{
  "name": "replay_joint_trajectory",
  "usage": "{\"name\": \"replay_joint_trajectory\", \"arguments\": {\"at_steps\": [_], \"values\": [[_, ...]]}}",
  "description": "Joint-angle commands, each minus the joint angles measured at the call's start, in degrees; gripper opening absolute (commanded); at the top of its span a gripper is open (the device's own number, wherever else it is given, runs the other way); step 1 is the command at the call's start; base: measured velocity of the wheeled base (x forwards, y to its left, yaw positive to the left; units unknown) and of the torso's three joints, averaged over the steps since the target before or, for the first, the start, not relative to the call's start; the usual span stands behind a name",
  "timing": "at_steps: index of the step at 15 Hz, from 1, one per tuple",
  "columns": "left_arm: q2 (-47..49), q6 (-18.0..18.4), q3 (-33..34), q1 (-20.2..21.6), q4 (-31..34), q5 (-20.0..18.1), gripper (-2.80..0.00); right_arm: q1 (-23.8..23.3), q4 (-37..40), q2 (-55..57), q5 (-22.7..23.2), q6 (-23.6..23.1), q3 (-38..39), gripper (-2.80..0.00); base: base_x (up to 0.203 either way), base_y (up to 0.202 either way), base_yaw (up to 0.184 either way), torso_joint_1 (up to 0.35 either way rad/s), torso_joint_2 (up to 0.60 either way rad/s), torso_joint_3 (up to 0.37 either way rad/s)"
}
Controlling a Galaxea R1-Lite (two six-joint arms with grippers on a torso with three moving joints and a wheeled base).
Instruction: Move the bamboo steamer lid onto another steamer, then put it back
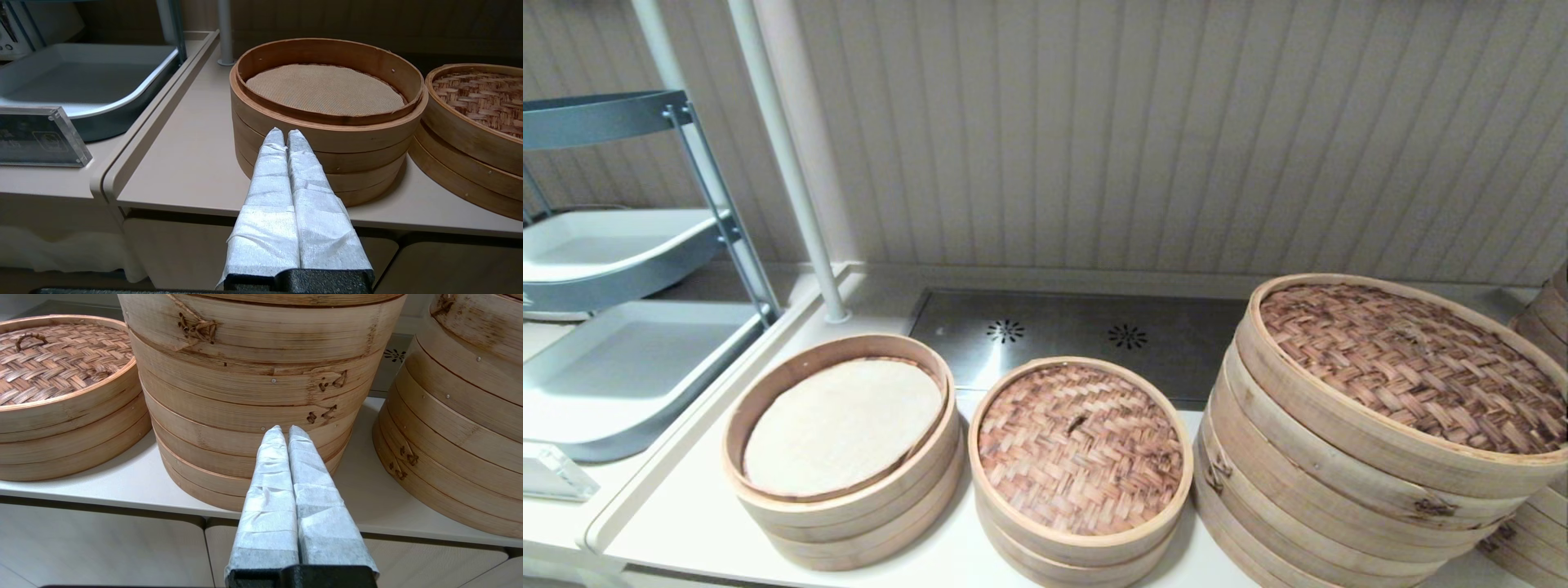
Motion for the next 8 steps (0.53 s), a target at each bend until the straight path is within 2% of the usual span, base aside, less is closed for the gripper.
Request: {"name": "replay_joint_trajectory", "arguments": {"at_steps": [1, 8], "values": [[0.01, -0.07, 1.43, 0.00, -0.13, 0.00, -2.80, 0.02, 0.01, 0.09, 0.02, -0.03, 0.06, -2.80, 0.000, 0.000, 0.000, 0.000, 0.00, 0.000], [0.01, 0.02, 1.43, 0.00, -0.13, 0.00, -2.80, -0.06, 0.01, 0.09, 0.02, -0.03, 0.00, -2.80, 0.000, 0.000, 0.000, 0.000, 0.00, 0.000]]}}
